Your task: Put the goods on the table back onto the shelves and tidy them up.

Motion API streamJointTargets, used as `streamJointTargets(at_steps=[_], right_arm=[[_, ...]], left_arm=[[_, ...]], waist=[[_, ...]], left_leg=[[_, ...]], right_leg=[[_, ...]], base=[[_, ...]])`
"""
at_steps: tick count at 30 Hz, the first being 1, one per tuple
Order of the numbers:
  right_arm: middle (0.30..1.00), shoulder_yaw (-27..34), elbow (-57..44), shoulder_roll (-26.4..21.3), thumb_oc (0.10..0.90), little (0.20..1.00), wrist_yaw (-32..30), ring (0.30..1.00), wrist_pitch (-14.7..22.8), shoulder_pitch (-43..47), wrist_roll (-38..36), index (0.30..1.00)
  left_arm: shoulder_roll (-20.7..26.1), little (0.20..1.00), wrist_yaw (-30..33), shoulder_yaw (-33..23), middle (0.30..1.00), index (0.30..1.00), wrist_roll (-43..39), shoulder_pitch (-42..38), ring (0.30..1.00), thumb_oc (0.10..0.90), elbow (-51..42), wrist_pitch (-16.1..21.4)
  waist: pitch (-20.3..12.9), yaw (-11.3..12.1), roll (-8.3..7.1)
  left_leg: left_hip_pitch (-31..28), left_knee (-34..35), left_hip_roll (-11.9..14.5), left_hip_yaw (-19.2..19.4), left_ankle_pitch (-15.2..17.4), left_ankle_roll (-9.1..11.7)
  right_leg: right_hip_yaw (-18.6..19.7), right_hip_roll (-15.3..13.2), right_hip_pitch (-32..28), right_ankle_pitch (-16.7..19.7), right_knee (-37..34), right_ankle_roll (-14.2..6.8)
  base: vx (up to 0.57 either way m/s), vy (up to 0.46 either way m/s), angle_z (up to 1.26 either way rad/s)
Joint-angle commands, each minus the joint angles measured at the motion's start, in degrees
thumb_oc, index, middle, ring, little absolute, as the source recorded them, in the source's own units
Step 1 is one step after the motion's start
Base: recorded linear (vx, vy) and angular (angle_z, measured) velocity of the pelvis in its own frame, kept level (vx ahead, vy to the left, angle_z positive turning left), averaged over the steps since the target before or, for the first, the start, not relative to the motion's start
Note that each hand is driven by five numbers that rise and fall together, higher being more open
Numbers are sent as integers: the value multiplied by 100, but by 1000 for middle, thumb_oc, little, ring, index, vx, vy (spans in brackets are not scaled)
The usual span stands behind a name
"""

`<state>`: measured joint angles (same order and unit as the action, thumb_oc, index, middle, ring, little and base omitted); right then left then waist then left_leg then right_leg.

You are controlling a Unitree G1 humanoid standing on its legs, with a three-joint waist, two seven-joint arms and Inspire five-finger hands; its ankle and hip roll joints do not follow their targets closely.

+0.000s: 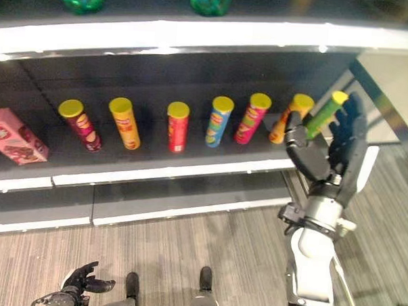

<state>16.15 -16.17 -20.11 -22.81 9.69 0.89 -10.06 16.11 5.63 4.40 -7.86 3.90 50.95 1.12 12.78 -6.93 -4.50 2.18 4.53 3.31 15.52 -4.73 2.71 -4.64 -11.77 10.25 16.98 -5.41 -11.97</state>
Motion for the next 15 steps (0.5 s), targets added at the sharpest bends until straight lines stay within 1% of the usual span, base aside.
streamJointTargets(at_steps=[1,2,3,4,5,6,7,8,9,10,11,12,13,14,15], right_arm=[[900,494,-463,-422,800,900,-265,900,648,600,144,900],[900,565,-385,-527,800,900,-282,900,579,598,208,900],[900,625,-323,-622,800,900,-297,900,550,617,246,900],[900,644,-235,-813,800,900,-308,900,466,691,311,900],[900,628,-181,-978,800,900,-288,900,407,761,372,900],[900,611,-43,-1240,800,900,-223,900,326,795,380,900],[900,718,52,-1447,800,900,-103,900,321,717,251,900],[900,855,-82,-1920,800,900,-30,900,440,642,128,900],[900,889,-82,-2024,800,900,0,900,439,633,81,900],[900,775,0,-2127,800,900,11,900,440,753,35,900],[900,591,90,-2203,800,900,47,900,430,870,-5,900],[900,267,188,-2338,800,900,159,900,455,1165,-93,900],[900,133,226,-2370,800,900,200,900,486,1363,-129,900],[900,110,250,-2350,800,900,196,900,517,1443,-136,900],[900,92,269,-2350,800,900,171,900,544,1479,-135,900]], left_arm=[[339,900,-49,-151,900,900,73,-131,900,800,-227,280],[408,900,-25,-263,900,900,16,-137,900,800,-130,264],[433,900,-17,-317,900,900,-23,-117,900,800,-119,262],[458,900,-37,-361,900,900,-112,-42,900,800,-189,264],[504,900,-84,-419,900,900,-229,19,900,800,-262,263],[542,900,-157,-491,900,900,-235,138,900,800,-271,210],[515,900,-201,-500,900,900,-272,191,900,800,-221,207],[364,900,-349,-407,900,900,-432,260,900,800,-386,159],[337,900,-391,-404,900,900,-413,279,900,800,-417,158],[294,900,-384,-405,900,900,-428,300,900,800,-435,164],[263,900,-355,-406,900,900,-512,315,900,800,-448,205],[133,900,-292,-419,900,900,-647,354,900,800,-416,265],[78,900,-316,-373,900,900,-706,374,900,800,-483,279],[63,900,-339,-325,900,900,-699,350,900,800,-481,290],[40,900,-361,-298,900,900,-702,337,900,800,-476,295]], waist=[[-9,214,185],[25,283,239],[25,329,244],[3,453,236],[-52,624,216],[-186,870,54],[-264,823,43],[-281,615,234],[-262,603,302],[-214,634,341],[-173,726,285],[-88,900,123],[-57,1060,102],[-76,1119,122],[-84,1170,147]], left_leg=[[-191,-209,434,-52,770,125],[-146,-342,671,149,746,172],[-88,-408,775,239,704,207],[40,-510,968,434,593,292],[106,-660,1259,570,582,489],[89,-876,1606,899,438,729],[25,-985,2044,963,184,960],[-113,-1236,2753,972,-756,1150],[-94,-1395,2863,916,-1003,1153],[-12,-1705,2828,687,-896,1083],[132,-1886,2473,224,-572,877],[450,-1990,1548,-583,247,460],[565,-1830,916,-812,632,304],[708,-1676,660,-796,535,246],[945,-1597,458,-754,401,224]], right_leg=[[-1217,-752,-119,-556,494,-303],[-1493,-974,-270,-568,664,-292],[-1540,-1077,-332,-513,722,-303],[-1711,-1279,-460,-327,818,-303],[-1989,-1382,-629,-280,843,-303],[-2735,-1382,-832,-609,797,-303],[-2682,-1052,-920,-1091,773,-303],[-2534,-265,-1129,-1720,656,97],[-2497,-54,-1212,-1831,559,219],[-2382,120,-1236,-1957,474,355],[-2218,183,-1224,-2004,444,408],[-1930,215,-1227,-1959,399,487],[-1744,318,-1314,-1978,397,508],[-1717,373,-1316,-1972,372,497],[-1676,437,-1368,-1987,340,503]], base=[[-87,-114,-163],[-97,-174,-138],[-200,-318,-74],[-166,-460,-98],[-78,-740,-110],[119,-958,-246],[301,-1303,-190],[296,-1076,-173],[230,-841,12],[107,-378,11],[98,-398,-95],[188,-408,-232],[190,-326,-248],[215,-197,-140],[134,-77,-57]])
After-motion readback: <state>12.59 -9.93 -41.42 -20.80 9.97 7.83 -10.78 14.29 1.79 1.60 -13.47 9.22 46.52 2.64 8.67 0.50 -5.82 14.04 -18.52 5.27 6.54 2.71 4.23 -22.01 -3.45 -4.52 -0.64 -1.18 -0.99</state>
